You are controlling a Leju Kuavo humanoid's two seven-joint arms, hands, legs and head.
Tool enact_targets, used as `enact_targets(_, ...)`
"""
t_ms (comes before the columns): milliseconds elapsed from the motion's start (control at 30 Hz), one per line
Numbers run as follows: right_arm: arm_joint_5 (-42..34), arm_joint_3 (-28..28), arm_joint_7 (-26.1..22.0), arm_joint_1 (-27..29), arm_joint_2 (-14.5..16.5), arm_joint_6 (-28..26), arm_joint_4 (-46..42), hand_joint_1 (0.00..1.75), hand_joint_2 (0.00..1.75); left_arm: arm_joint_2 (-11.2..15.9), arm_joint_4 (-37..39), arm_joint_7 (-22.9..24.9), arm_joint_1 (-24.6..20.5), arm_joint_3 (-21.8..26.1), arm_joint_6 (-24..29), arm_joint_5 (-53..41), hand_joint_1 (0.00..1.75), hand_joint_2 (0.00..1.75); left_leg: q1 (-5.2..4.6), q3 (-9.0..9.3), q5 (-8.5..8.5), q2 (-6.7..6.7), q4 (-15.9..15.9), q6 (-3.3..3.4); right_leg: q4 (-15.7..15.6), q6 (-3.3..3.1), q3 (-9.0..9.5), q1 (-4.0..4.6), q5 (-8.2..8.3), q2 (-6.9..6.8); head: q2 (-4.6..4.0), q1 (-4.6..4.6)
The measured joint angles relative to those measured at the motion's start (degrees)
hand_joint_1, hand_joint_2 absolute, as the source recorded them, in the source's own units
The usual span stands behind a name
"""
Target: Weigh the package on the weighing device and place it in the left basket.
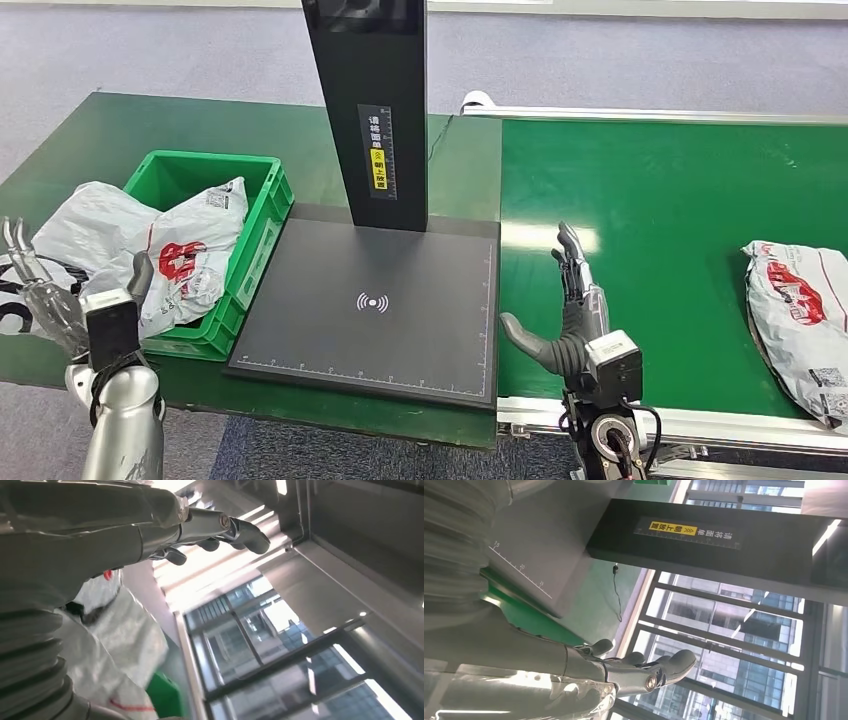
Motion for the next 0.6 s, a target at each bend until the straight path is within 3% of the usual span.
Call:
enact_targets(67,-0.1,0.0,0.0,-0.5,0.0,-0.1,0.3,0.0,1.75,-0.5,-3.0,0.4,1.3,-2.2,-8.8,7.8,0.0,1.75,0.0,0.0,0.0,-0.01,0.0,0.0,0.0,0.0,0.0,0.0,0.0,-0.01,0.0,0.01)
enact_targets(200,-0.5,0.0,-0.3,-1.7,-0.1,0.0,1.1,0.0,1.75,-0.6,-6.1,4.7,3.6,-7.4,-33.6,21.9,0.0,1.75,0.0,0.0,0.01,-0.01,0.0,0.0,0.0,0.0,0.03,0.0,0.0,-0.02,0.0,0.02)
enact_targets(300,-0.6,0.0,-0.6,-2.1,-0.1,0.3,1.7,0.0,1.75,-0.7,-6.2,7.0,4.9,-10.3,-45.4,26.3,0.0,1.75,0.0,0.0,0.0,0.0,0.0,0.0,0.0,0.0,0.02,0.0,0.0,-0.02,0.0,0.02)
enact_targets(400,-0.6,0.1,-0.7,-2.3,-0.2,0.4,2.3,0.0,1.75,-0.7,-5.6,8.2,6.1,-12.5,-51.2,28.1,0.0,1.75,0.0,-0.03,0.0,-0.02,0.0,0.0,0.0,0.0,-0.01,0.0,0.0,-0.02,0.0,0.01)
enact_targets(600,-0.6,0.1,-0.8,-2.6,-0.2,0.4,3.2,0.0,1.75,-0.7,-4.6,8.5,6.8,-14.2,-52.2,28.6,0.0,1.75,0.01,-0.05,0.0,-0.03,0.0,0.0,0.0,0.0,-0.03,0.0,0.0,-0.02,0.0,0.0)
